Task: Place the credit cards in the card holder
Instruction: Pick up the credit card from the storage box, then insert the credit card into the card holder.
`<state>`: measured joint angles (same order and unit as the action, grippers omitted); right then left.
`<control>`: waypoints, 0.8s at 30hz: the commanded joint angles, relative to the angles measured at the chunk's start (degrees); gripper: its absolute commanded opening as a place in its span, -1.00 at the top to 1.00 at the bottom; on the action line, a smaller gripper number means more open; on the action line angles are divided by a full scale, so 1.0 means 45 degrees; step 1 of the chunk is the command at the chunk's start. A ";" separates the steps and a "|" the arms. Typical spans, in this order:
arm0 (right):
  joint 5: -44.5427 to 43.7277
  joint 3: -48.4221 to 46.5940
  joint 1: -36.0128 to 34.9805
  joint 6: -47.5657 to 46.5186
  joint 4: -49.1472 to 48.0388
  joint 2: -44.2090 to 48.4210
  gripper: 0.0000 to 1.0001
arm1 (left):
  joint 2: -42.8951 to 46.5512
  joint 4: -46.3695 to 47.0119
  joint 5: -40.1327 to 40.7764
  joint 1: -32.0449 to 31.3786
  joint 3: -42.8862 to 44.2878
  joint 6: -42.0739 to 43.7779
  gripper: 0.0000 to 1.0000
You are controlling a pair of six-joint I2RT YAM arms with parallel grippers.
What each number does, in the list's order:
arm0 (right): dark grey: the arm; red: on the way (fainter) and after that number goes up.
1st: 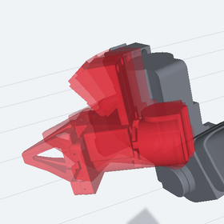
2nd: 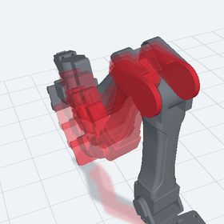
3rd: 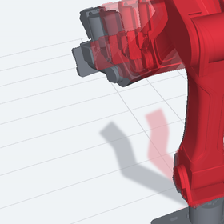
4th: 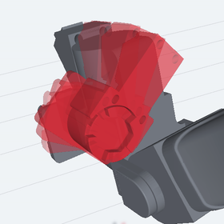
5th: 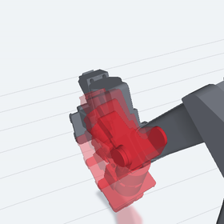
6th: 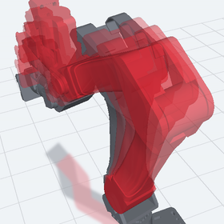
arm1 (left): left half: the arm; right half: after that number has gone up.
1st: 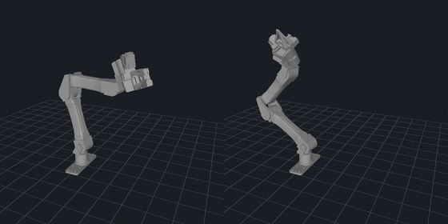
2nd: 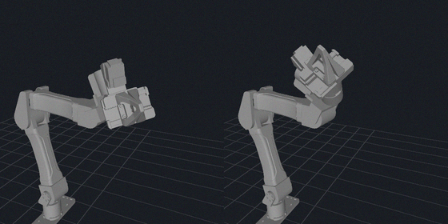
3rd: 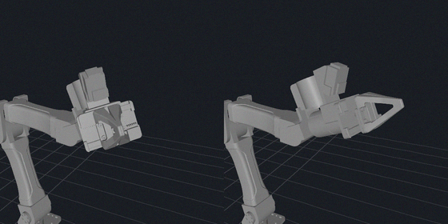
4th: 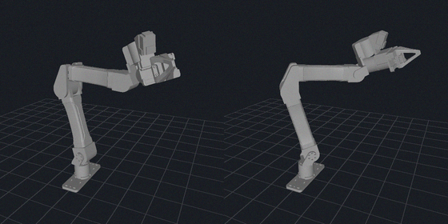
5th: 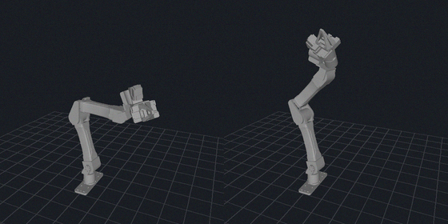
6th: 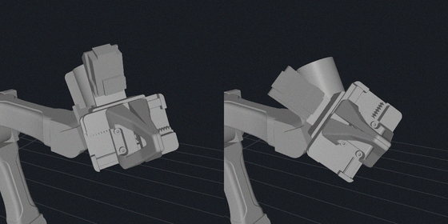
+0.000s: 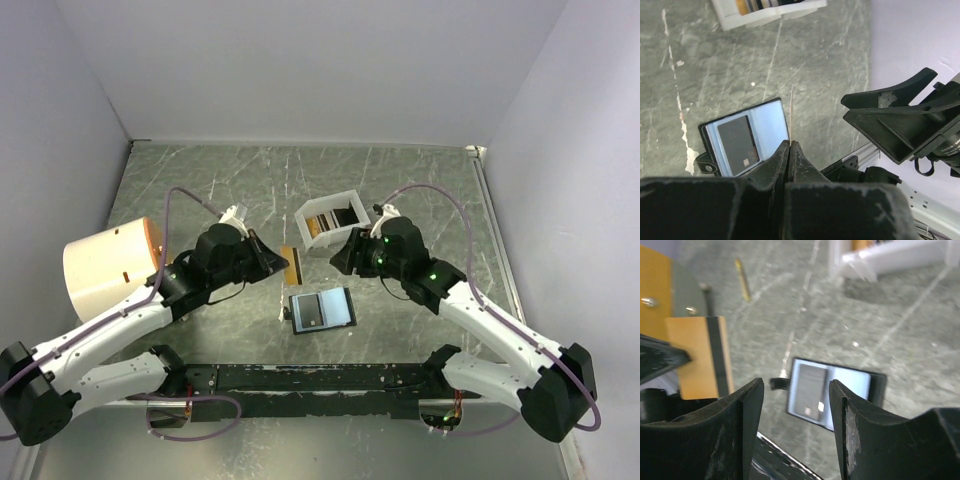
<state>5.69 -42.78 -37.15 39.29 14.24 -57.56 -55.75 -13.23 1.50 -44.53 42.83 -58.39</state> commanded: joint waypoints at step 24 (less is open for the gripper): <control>0.0158 0.2514 -0.0333 0.0352 0.0160 -0.2733 0.09 | -0.4229 0.1488 -0.3864 -0.0084 -0.0883 -0.2200 0.87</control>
<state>5.85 -33.36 -38.20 38.70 18.50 -69.47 -74.24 -10.66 -12.14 -44.53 39.94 -67.96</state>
